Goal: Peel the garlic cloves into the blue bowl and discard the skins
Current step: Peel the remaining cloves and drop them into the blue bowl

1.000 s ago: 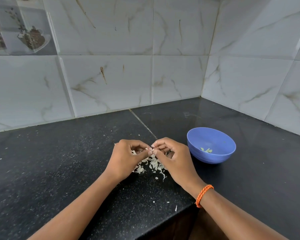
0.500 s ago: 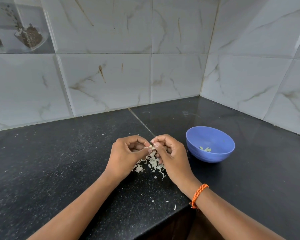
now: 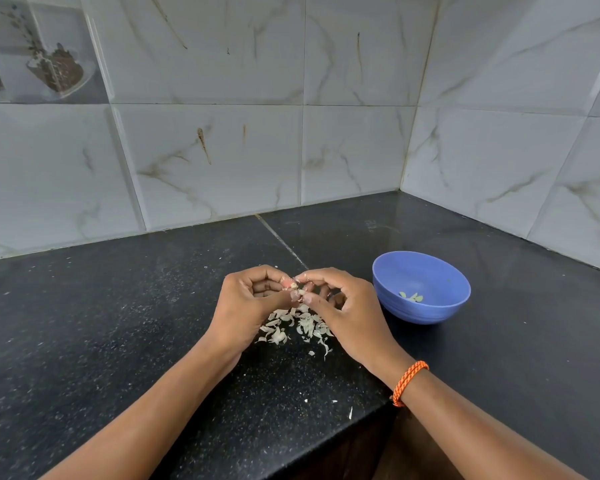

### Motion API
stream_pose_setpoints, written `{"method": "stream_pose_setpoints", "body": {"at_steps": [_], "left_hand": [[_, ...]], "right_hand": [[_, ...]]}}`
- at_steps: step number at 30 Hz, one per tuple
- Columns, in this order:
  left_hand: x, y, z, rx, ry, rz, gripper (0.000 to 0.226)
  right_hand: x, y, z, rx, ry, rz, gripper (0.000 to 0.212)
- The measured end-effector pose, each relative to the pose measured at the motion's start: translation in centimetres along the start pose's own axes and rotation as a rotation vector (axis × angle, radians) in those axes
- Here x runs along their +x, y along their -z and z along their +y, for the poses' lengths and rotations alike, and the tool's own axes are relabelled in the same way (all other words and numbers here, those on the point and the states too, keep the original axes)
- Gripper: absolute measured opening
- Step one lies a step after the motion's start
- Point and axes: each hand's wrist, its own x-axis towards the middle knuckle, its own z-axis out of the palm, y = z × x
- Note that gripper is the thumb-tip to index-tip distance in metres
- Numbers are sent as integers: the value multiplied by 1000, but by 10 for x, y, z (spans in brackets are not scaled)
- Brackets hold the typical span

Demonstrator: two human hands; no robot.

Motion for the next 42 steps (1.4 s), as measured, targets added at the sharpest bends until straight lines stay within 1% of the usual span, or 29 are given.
{"method": "stream_pose_setpoints", "body": {"at_steps": [4,6,9,12,14,16,18,20,21,23,25,28,29,32,35,37,42], "left_hand": [[-1,-1,1,-44,5,-33,16],[-2,-2,1,-51,3,-40,15],[-3,-2,0,-40,-3,-37,13],[-3,1,2,-15,1,0,14],[-2,3,3,127,-24,20,14],[-1,5,0,378,-76,47,16],[0,7,-5,577,-119,66,17],[0,7,-7,745,-167,66,9],[-1,6,-7,815,-193,67,7],[-1,5,-6,862,-233,71,6],[-1,5,-7,878,-266,66,6],[0,5,-9,883,-254,51,21],[0,5,-10,860,-248,44,23],[0,2,-11,695,-257,-16,10],[1,-4,-10,592,-241,-73,7],[0,-6,-10,557,-227,-64,9],[2,-3,-10,415,-134,-4,16]], "right_hand": [[0,-2,2,77,-19,-36,31],[0,0,3,58,-18,-51,32],[1,1,3,-111,56,-42,30],[1,1,5,-289,132,-15,30],[1,2,7,-326,111,-1,29],[1,6,8,-330,75,8,24],[1,9,7,-317,44,15,17],[2,11,5,-307,18,37,13],[3,12,5,-300,11,48,12],[4,14,5,-288,15,49,12],[5,13,5,-260,16,41,14],[5,13,4,-181,-16,26,15],[5,13,3,-161,-24,13,15],[4,11,3,-135,-11,-21,16],[3,7,3,-120,36,-55,13],[2,6,2,-137,68,-61,12],[1,5,2,-269,126,-45,13]]}}
